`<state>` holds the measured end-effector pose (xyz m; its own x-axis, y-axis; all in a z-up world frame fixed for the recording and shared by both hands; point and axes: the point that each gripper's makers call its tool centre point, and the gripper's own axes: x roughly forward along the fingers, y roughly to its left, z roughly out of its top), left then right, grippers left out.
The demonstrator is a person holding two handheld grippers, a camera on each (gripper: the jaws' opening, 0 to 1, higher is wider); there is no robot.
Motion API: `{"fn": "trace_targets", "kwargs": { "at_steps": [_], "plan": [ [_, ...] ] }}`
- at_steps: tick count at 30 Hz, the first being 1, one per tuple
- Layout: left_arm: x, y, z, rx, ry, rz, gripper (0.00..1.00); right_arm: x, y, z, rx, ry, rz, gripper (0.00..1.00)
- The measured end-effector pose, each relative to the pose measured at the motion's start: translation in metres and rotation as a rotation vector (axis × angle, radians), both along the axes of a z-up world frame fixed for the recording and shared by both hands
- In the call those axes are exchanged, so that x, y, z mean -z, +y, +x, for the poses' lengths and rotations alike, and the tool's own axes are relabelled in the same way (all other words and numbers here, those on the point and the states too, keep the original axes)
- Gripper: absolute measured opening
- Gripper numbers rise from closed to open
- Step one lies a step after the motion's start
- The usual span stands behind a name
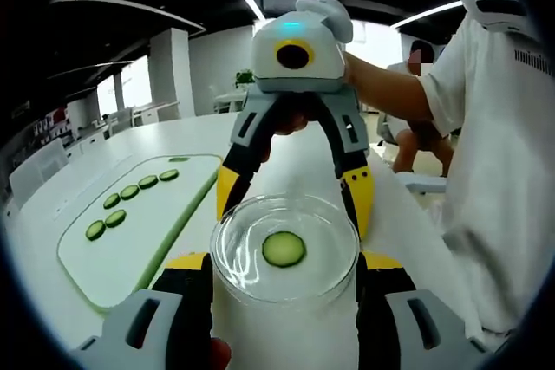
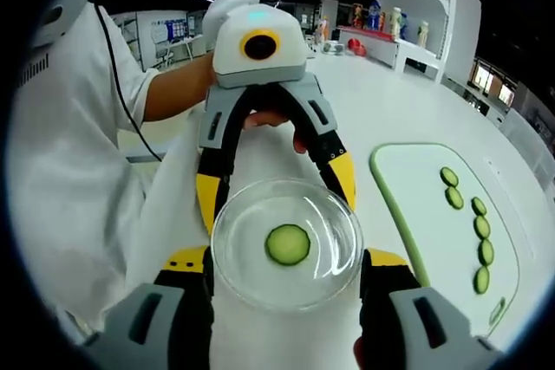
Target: Open the petri dish lid, add cucumber slices into the petri dish, and close the lid
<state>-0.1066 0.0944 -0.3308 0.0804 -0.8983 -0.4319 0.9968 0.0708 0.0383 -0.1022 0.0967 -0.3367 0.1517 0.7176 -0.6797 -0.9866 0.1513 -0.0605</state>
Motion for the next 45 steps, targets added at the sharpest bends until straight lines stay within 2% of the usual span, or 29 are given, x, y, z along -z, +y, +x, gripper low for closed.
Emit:
{"fn": "trace_targets", "kwargs": {
  "at_steps": [7,12,21,24,29,38,42,45],
  "plan": [
    [0.001,0.0,-0.001,0.002,0.001,0.002,0.67,0.001,0.0,0.0,-0.002,0.009,0.01,0.69],
    [0.001,0.002,-0.002,0.003,0.005,0.003,0.71,0.0,0.001,-0.003,-0.007,0.024,0.02,0.75],
    [-0.014,0.008,0.0,-0.024,0.006,-0.049,0.72,-0.01,-0.001,-0.002,0.017,0.008,0.043,0.76],
    [-0.019,0.01,-0.001,-0.031,0.008,-0.066,0.72,-0.015,0.0,-0.002,0.03,0.006,0.059,0.79],
    [-0.037,0.014,-0.001,-0.064,-0.003,-0.122,0.72,-0.033,0.002,0.0,0.059,-0.008,0.124,0.83],
    [-0.061,0.028,0.007,-0.14,-0.053,-0.179,0.75,-0.072,-0.006,0.021,0.169,-0.113,0.261,0.83],
    [-0.082,0.044,0.024,-0.248,-0.105,-0.239,0.75,-0.092,-0.016,0.031,0.237,-0.164,0.335,0.82],
    [-0.095,0.055,0.032,-0.294,-0.12,-0.281,0.76,-0.102,-0.027,0.038,0.291,-0.199,0.361,0.82]
  ]
}}
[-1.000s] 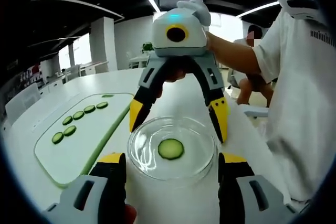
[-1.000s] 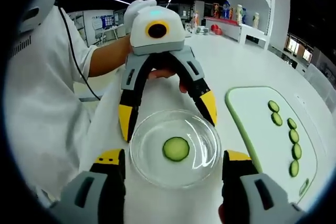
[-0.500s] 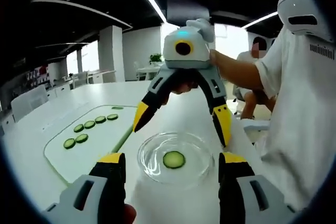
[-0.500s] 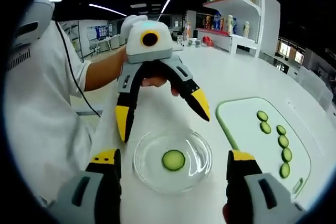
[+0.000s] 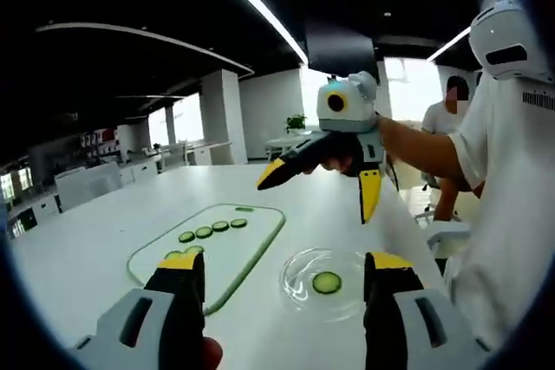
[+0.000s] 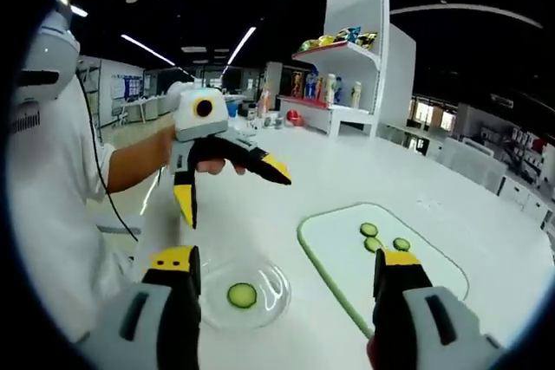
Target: Open the petri dish lid, add cucumber slices into the petri dish, and close the lid
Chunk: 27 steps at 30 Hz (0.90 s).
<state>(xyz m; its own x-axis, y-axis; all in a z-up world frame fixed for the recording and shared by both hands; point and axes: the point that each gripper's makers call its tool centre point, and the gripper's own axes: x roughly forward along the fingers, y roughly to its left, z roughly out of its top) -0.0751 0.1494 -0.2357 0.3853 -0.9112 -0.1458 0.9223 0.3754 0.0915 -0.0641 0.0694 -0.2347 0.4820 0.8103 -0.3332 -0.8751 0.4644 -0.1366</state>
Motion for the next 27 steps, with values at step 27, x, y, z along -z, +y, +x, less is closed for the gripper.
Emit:
{"fn": "trace_targets", "kwargs": {
  "at_steps": [27],
  "plan": [
    [-0.047,0.068,0.02,-0.256,-0.11,-0.091,0.73,-0.042,-0.099,0.013,0.275,-0.125,0.149,0.83]
  ]
}}
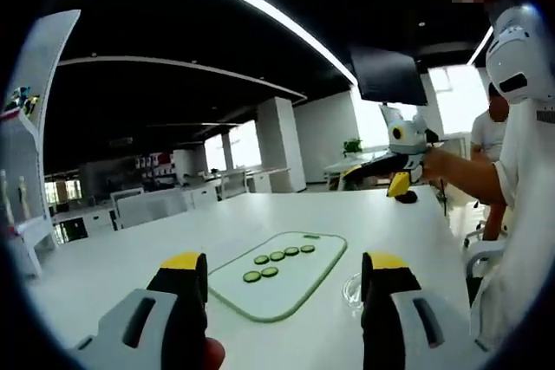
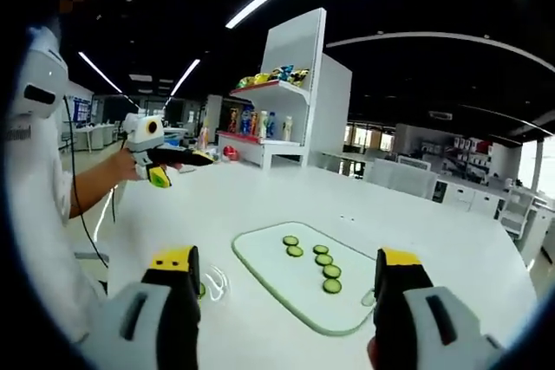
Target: Open the petri dish lid, add cucumber slices into the petri dish, and close the lid
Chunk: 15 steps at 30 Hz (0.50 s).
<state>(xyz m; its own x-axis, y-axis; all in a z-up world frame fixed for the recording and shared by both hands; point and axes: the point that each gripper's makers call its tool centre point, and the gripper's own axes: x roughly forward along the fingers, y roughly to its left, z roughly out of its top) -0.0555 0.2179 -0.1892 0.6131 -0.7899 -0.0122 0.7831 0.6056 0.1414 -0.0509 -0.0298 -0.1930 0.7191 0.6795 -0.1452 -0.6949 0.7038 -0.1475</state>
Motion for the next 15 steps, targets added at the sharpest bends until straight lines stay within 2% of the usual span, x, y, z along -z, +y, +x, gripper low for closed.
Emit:
{"fn": "trace_targets", "kwargs": {
  "at_steps": [10,15],
  "plan": [
    [0.002,0.03,-0.003,-0.079,-0.011,-0.04,0.71,0.01,-0.02,-0.012,0.063,-0.03,-0.005,0.83],
    [0.002,0.044,-0.004,-0.12,-0.02,-0.047,0.71,0.009,-0.042,-0.013,0.13,-0.044,0.028,0.83]
  ]
}}
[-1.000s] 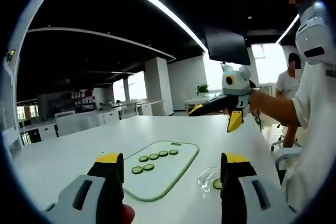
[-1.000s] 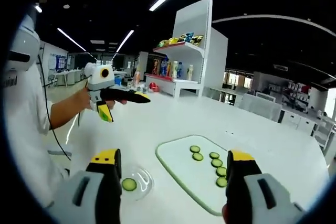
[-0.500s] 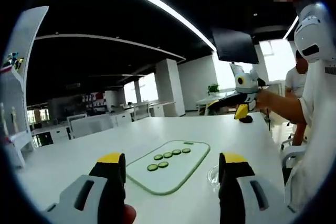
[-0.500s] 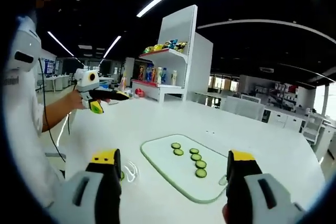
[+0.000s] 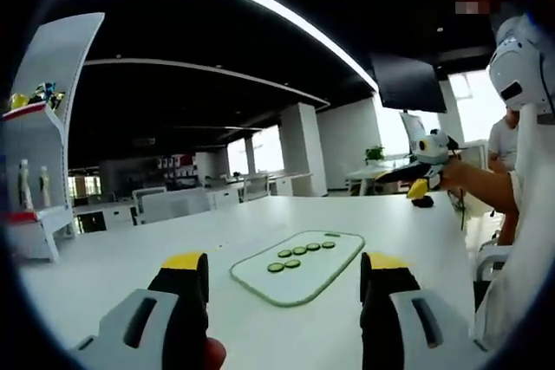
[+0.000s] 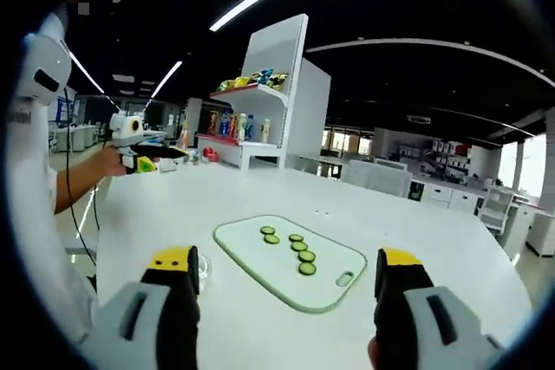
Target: Open the petri dish lid, add cucumber slices into the petri dish, and close the lid
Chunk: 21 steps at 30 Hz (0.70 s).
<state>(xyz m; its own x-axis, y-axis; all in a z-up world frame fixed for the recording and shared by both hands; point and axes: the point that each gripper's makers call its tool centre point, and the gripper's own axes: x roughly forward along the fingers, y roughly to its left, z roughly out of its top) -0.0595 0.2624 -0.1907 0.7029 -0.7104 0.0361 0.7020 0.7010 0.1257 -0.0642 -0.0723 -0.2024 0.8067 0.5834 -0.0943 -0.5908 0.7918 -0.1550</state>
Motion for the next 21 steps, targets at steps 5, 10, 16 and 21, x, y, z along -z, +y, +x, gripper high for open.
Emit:
{"fn": "trace_targets", "kwargs": {
  "at_steps": [5,10,16,21],
  "plan": [
    [-0.003,0.008,-0.003,-0.021,-0.025,-0.033,0.71,0.001,-0.018,-0.004,0.049,-0.014,0.001,0.83],
    [0.001,0.016,-0.003,-0.058,-0.019,-0.039,0.71,-0.001,-0.038,-0.007,0.103,-0.025,0.031,0.83],
    [0.005,0.029,-0.006,-0.105,-0.022,-0.05,0.71,0.002,-0.056,-0.012,0.147,-0.028,0.047,0.84],
    [0.004,0.043,-0.007,-0.152,-0.031,-0.071,0.72,0.005,-0.07,-0.016,0.183,-0.03,0.063,0.83]
  ]
}}
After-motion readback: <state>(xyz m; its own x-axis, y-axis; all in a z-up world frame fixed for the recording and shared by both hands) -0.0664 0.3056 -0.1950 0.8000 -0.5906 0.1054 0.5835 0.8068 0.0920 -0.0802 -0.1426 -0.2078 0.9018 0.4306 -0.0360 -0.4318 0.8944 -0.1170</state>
